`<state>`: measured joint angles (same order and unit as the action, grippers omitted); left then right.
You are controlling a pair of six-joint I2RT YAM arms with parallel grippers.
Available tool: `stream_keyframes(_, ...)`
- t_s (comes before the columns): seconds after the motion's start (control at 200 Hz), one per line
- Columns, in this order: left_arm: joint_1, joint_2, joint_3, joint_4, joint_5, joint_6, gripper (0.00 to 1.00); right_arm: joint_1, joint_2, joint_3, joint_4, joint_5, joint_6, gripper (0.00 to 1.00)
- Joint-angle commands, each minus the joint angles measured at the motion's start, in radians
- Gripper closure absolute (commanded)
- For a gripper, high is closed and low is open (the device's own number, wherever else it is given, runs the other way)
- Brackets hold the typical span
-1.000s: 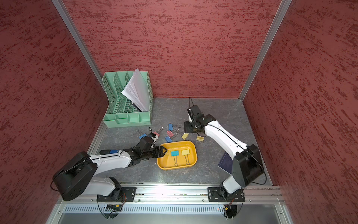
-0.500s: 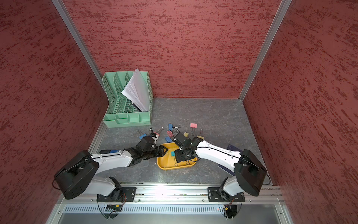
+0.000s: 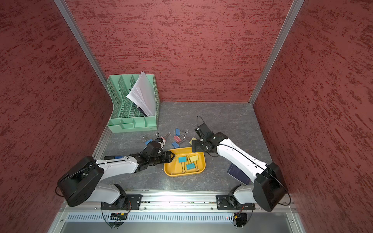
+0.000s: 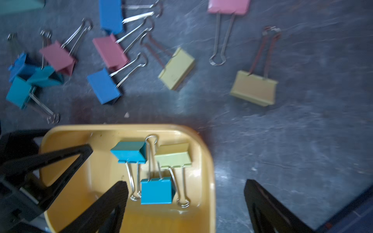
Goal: Put the binder clips in the storage box
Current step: Place the binder clip in the storage box, then pick up the binder clip at the center of the board.
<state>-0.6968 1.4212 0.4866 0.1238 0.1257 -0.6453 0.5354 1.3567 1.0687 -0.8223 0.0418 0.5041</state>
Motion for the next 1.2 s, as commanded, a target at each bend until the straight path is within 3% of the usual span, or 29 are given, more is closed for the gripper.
stream_keyframes(0.0, -0.003, 0.030, -0.019, -0.071, -0.009, 0.013, 0.22, -0.093, 0.050, 0.031, -0.035, 0.055, -0.068, 0.04)
stream_keyframes(0.135, -0.001, 0.024, -0.020, -0.073, -0.008, 0.012, 0.22, -0.160, 0.156, 0.034, 0.061, -0.006, -0.067, 0.03)
stream_keyframes(0.361, 0.000, 0.023, -0.018, -0.080, -0.009, 0.012, 0.21, -0.163, 0.283, 0.066, 0.123, -0.043, -0.047, 0.03)
stream_keyframes(0.721, 0.000, 0.022, -0.024, -0.076, -0.008, 0.011, 0.21, -0.166, 0.386, 0.051, 0.167, 0.004, -0.042, 0.06)
stream_keyframes(0.932, 0.000, 0.024, -0.026, -0.074, -0.010, 0.012, 0.21, -0.173, 0.428, 0.067, 0.172, 0.026, -0.043, 0.12)
stream_keyframes(1.192, 0.005, 0.023, -0.032, -0.070, -0.009, 0.012, 0.21, -0.192, 0.464, 0.061, 0.191, 0.038, -0.055, 0.28)
